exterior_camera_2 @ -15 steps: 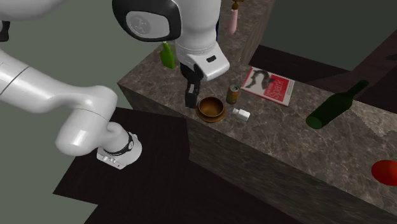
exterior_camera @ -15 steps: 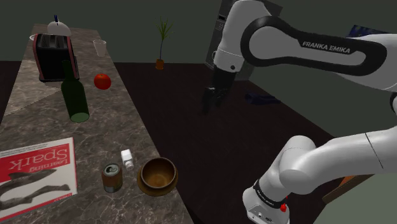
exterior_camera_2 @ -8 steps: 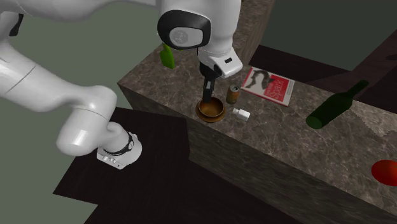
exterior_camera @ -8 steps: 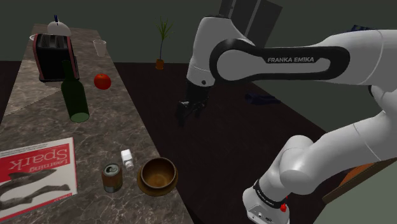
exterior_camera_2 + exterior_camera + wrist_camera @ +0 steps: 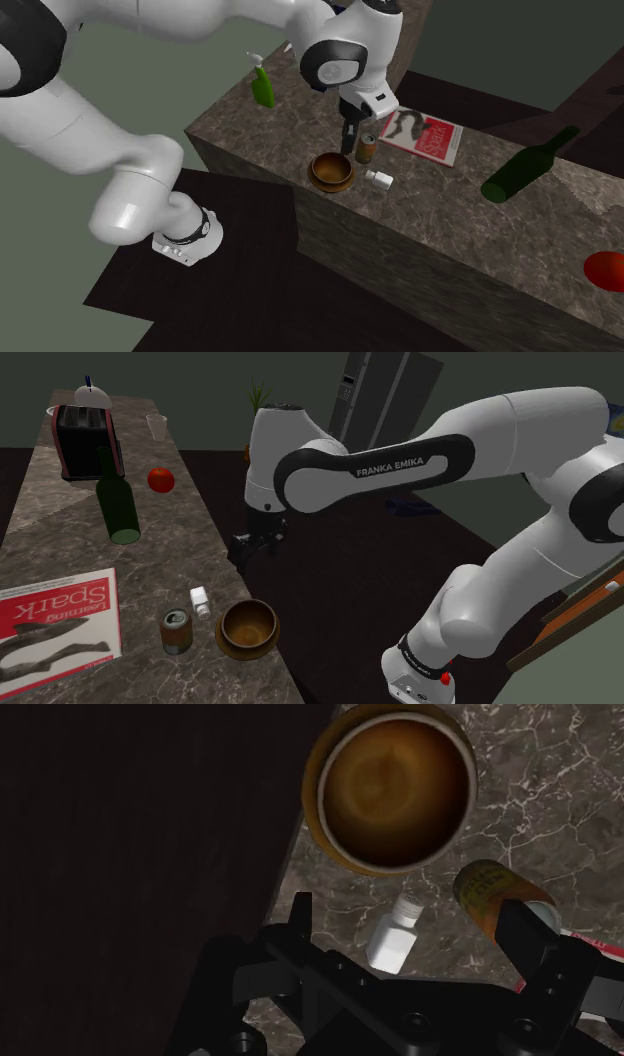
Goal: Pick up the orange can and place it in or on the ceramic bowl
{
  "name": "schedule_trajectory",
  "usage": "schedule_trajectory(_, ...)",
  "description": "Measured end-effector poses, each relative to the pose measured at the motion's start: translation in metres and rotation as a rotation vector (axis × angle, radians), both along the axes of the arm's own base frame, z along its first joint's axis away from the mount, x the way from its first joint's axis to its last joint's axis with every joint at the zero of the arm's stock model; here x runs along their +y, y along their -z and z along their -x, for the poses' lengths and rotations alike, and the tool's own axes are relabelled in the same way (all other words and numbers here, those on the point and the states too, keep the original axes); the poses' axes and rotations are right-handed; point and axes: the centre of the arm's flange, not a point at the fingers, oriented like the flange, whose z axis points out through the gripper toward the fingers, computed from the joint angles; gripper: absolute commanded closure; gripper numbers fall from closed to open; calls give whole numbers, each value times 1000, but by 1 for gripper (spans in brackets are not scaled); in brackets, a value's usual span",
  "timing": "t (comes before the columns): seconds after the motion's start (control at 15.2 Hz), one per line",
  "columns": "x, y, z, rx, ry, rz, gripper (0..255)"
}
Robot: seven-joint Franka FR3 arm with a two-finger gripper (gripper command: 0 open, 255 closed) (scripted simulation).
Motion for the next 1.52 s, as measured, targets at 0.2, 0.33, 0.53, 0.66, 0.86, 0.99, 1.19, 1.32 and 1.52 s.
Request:
schedule_trajectory(0.2,31,20,-18,3,3,3,0)
schedule_trajectory(0.33,49,36,-25,4,4,5,0)
schedule_trajectory(0.53,77,64,-45,7,9,8,0)
schedule_trajectory(0.66,96,78,-59,8,11,9,0)
schedule_trajectory(0.86,122,101,-76,10,15,12,0)
schedule_trajectory(0.99,142,116,-87,12,17,15,0)
schedule_trajectory(1.19,158,135,-95,13,18,17,0)
schedule_trajectory(1.32,158,148,-95,13,19,18,0)
schedule_trajectory(1.52,159,164,-95,13,19,18,0)
